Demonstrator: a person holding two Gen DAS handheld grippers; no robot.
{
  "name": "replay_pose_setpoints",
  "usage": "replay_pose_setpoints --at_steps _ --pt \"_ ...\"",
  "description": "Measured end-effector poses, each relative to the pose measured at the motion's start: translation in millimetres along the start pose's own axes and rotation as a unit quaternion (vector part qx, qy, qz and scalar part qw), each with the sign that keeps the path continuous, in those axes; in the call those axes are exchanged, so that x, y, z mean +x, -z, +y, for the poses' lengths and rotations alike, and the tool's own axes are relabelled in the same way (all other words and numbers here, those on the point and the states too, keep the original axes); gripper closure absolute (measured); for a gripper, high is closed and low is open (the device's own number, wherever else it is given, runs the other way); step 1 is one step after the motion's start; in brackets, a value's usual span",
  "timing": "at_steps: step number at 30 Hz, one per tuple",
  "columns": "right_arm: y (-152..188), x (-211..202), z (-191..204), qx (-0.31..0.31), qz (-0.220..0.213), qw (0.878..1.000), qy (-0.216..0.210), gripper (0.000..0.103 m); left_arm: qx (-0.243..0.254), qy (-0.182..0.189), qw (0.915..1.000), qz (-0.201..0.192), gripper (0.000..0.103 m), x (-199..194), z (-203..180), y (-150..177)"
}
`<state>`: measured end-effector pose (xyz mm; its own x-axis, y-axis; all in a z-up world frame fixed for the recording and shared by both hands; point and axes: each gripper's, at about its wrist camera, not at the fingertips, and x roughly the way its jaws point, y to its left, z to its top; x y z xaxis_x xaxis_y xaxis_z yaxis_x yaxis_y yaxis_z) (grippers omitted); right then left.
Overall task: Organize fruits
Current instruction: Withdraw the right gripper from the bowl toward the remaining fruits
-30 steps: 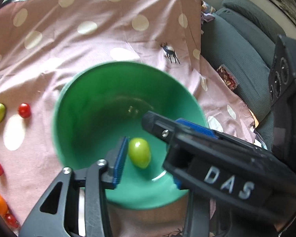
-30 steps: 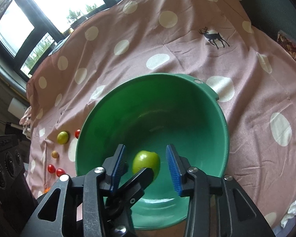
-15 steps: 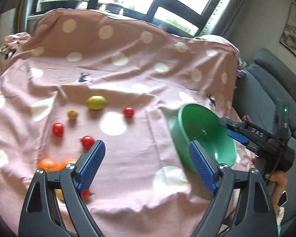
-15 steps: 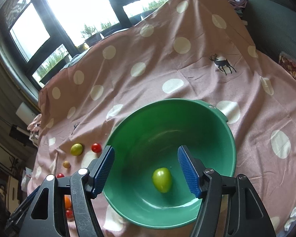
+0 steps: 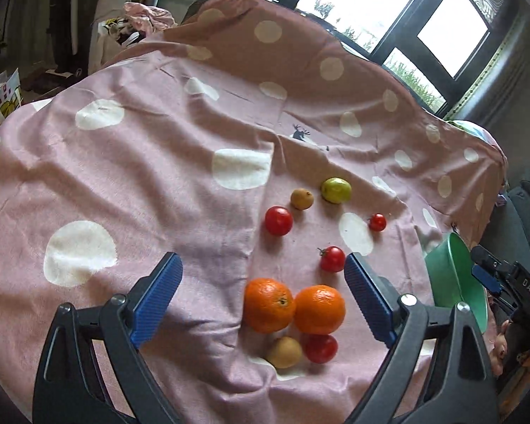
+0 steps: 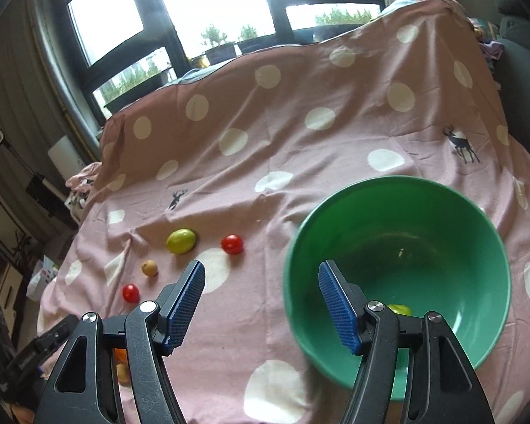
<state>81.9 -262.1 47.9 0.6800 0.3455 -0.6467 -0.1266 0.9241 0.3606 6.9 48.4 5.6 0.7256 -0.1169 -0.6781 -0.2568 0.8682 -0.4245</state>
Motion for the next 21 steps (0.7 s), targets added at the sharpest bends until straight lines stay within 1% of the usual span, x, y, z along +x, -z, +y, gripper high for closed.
replay_pose_setpoints --at_steps 4,6,8,11,14,16,18,21 --pt "-1 26 30 -0.014 0.044 0.999 -0.021 0.036 -0.014 -0.013 0.9998 -0.008 0.010 1 7 -1" --pt "-4 44 46 -0.015 0.068 0.997 -0.041 0.036 -0.006 -0.029 0.9995 -0.012 0.010 0 9 0" --pt "-8 65 63 -0.021 0.090 0.994 -0.050 0.036 -0.007 -0.032 0.9994 -0.011 0.010 0 11 0" --pt "-16 99 84 -0.020 0.115 0.992 -0.045 0.036 -0.015 -0.017 0.9997 -0.008 0.010 -1 14 -1" --pt "-23 136 98 -0.009 0.148 0.988 -0.043 0.036 -0.014 -0.029 0.9994 -0.014 0.011 -3 17 -3" --pt "-25 158 106 -0.019 0.163 0.986 -0.025 0.036 -0.022 -0.026 0.9993 -0.013 0.011 -3 19 -4" --pt "-26 173 106 -0.016 0.166 0.986 -0.005 0.036 -0.030 -0.015 0.9994 -0.009 0.011 -2 22 -5" --pt "-26 189 102 0.001 0.172 0.985 -0.008 0.036 -0.028 -0.008 0.9995 -0.007 0.011 -1 19 -7"
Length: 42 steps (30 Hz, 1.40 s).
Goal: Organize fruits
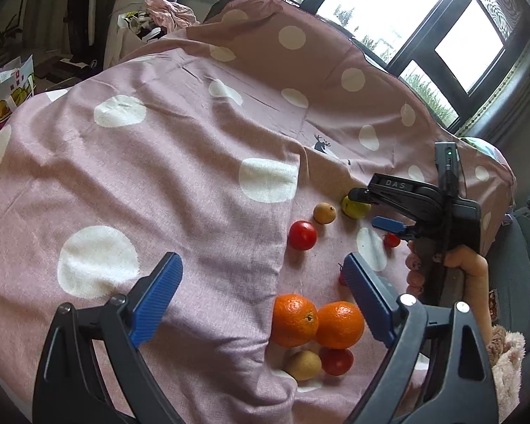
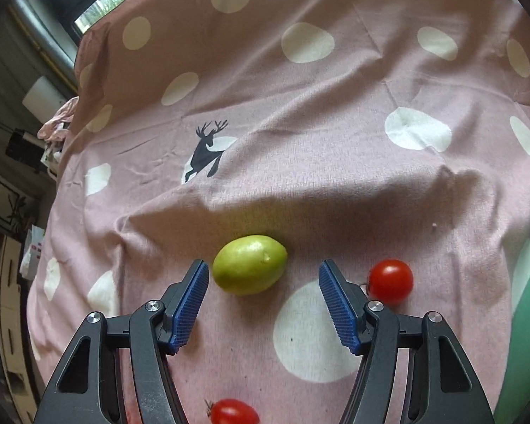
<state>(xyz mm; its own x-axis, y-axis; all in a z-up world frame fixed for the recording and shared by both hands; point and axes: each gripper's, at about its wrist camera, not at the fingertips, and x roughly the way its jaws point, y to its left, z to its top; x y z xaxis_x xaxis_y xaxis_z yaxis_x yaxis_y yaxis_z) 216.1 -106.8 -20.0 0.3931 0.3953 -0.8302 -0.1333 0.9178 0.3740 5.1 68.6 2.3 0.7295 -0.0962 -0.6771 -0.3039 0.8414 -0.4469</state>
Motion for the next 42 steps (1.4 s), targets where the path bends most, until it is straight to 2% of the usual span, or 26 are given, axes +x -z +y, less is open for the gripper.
replay_pose_setpoints --at_steps 3,4,5,8,11,13,17,22,25,27,29,33,35,37,42 --pt "-1 8 -3 0.009 0.002 1.000 -0.020 0.045 0.011 0.008 0.9999 0.001 0.011 0 -6 0" --pt "-2 9 -2 0.008 0.003 0.999 -0.033 0.059 0.014 0.010 0.9998 0.002 0.011 0 -9 1" --pt "-2 9 -1 0.005 0.003 0.999 -0.035 0.058 0.018 0.011 0.9998 0.003 0.011 0 -11 1" --pt "5 -2 -3 -0.002 -0.013 1.000 -0.006 0.058 0.028 0.010 0.9996 0.004 0.011 1 -15 3" --pt "13 -22 -17 0.002 -0.010 0.999 -0.035 0.058 0.038 0.009 0.9992 0.006 0.011 1 -21 7" --pt "25 -40 -28 0.004 -0.003 0.999 -0.034 0.058 0.042 0.010 0.9990 0.009 0.011 1 -25 10" --pt "58 -73 -49 -0.007 0.000 0.999 -0.035 0.058 0.059 0.026 0.9979 0.009 0.012 -2 -38 16" --pt "100 -90 -74 0.007 0.035 0.998 -0.058 0.058 0.085 0.055 0.9946 0.020 0.015 -2 -56 25" --pt "112 -86 -75 0.000 0.048 0.997 -0.057 0.058 0.092 0.065 0.9930 0.035 0.022 3 -62 32" --pt "115 -79 -74 -0.002 0.054 0.997 -0.046 0.058 0.097 0.072 0.9916 0.045 0.030 6 -65 36" --pt "115 -75 -74 -0.004 0.061 0.997 -0.050 0.058 0.100 0.079 0.9905 0.051 0.033 7 -68 39" --pt "113 -85 -73 -0.020 0.037 0.998 -0.044 0.055 0.099 0.103 0.9880 0.058 0.042 8 -72 41" --pt "113 -91 -76 -0.023 0.027 0.998 -0.051 0.040 0.099 0.119 0.9861 0.061 0.045 8 -74 43" --pt "110 -96 -79 -0.021 0.013 0.998 -0.063 0.040 0.103 0.127 0.9844 0.064 0.047 9 -79 45" --pt "92 -104 -73 -0.025 -0.027 0.997 -0.072 0.040 0.114 0.130 0.9818 0.079 0.062 13 -84 50"
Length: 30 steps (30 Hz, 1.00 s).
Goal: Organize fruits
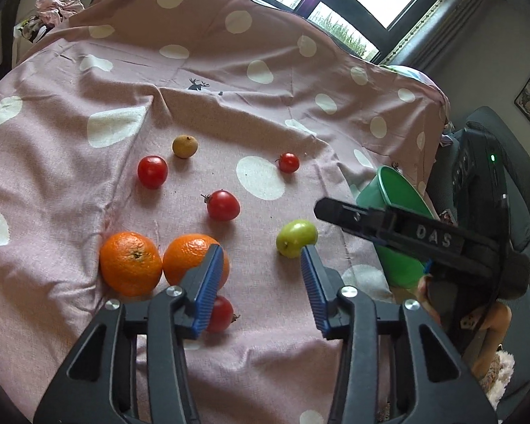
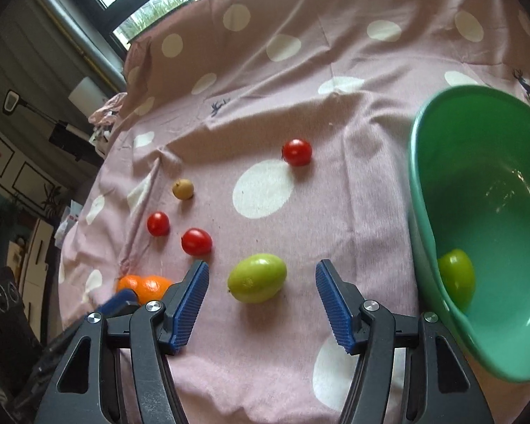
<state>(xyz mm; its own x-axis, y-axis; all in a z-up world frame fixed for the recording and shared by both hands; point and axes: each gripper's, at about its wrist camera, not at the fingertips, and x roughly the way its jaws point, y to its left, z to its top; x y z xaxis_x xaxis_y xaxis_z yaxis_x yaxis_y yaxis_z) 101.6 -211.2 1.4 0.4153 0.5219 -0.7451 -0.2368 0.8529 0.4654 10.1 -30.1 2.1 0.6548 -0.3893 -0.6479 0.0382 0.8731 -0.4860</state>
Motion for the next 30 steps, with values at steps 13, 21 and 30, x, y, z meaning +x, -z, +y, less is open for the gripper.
replay_pose_setpoints --at_steps 13,21,30 --pt "-15 49 11 -0.031 0.015 0.999 0.005 0.063 0.001 0.000 0.9999 0.012 0.065 5 1 3" --pt "-11 34 8 -0.015 0.001 1.000 -0.020 0.087 -0.003 0.010 0.9999 0.013 0.065 4 1 4" --pt "-26 45 0 0.022 0.016 1.000 -0.013 0.065 -0.005 0.013 0.9998 0.013 0.065 2 1 4"
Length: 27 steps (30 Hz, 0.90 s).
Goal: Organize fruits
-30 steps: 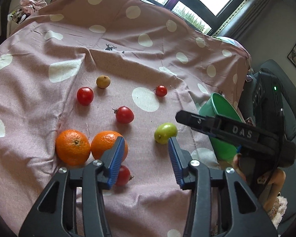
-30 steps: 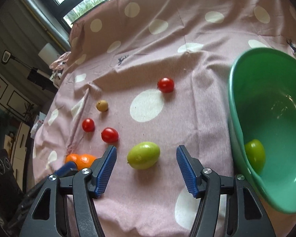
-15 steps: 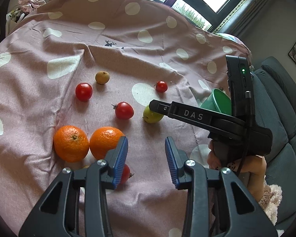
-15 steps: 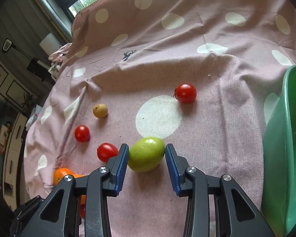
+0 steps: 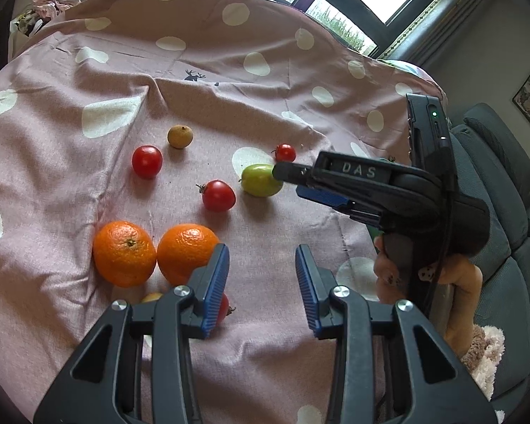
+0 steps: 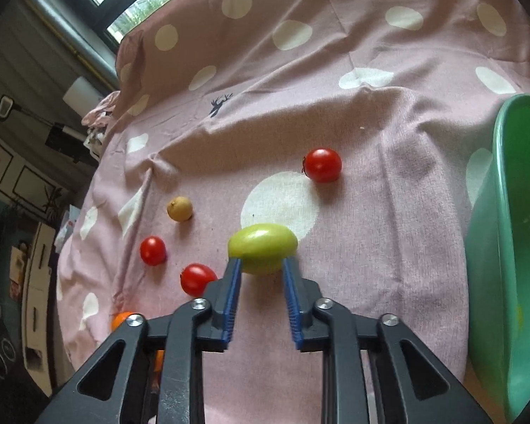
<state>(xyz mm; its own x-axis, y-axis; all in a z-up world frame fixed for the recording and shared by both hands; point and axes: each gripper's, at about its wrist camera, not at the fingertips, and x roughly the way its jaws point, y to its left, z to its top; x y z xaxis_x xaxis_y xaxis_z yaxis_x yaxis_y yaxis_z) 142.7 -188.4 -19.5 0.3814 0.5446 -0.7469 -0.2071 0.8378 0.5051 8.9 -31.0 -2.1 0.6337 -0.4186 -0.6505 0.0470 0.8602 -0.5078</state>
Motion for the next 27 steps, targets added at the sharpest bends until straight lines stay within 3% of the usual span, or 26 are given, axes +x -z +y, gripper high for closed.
replay_pose_setpoints --at_steps 1,6,7,9,14,16,17,27 --pt "-3 -1 -2 0.009 -0.012 1.000 0.003 0.054 -0.001 0.001 1.0000 -0.001 0.065 0 1 -1" --pt "7 1 -7 0.013 -0.020 0.999 0.028 0.052 -0.006 -0.009 0.9999 -0.003 0.063 -1 3 -2" --pt "12 3 -8 0.011 -0.018 0.999 0.040 0.046 -0.011 -0.012 0.9998 -0.006 0.063 -2 5 -3" --pt "20 6 -5 -0.007 -0.021 0.997 0.076 0.040 -0.019 -0.019 0.9995 -0.015 0.062 -7 8 -5" --pt "36 18 18 -0.091 -0.017 0.981 0.168 0.009 -0.035 -0.033 0.9985 -0.026 0.058 -15 17 -7" --pt "44 24 26 -0.118 -0.022 0.972 0.204 0.007 -0.040 -0.038 0.9981 -0.029 0.058 -15 20 -8" --pt "44 23 29 -0.119 -0.023 0.970 0.210 0.000 -0.042 -0.037 0.9980 -0.028 0.058 -15 22 -8" --pt "45 25 27 -0.103 -0.011 0.975 0.197 0.000 -0.047 -0.052 0.9974 -0.018 0.057 -10 26 -7"
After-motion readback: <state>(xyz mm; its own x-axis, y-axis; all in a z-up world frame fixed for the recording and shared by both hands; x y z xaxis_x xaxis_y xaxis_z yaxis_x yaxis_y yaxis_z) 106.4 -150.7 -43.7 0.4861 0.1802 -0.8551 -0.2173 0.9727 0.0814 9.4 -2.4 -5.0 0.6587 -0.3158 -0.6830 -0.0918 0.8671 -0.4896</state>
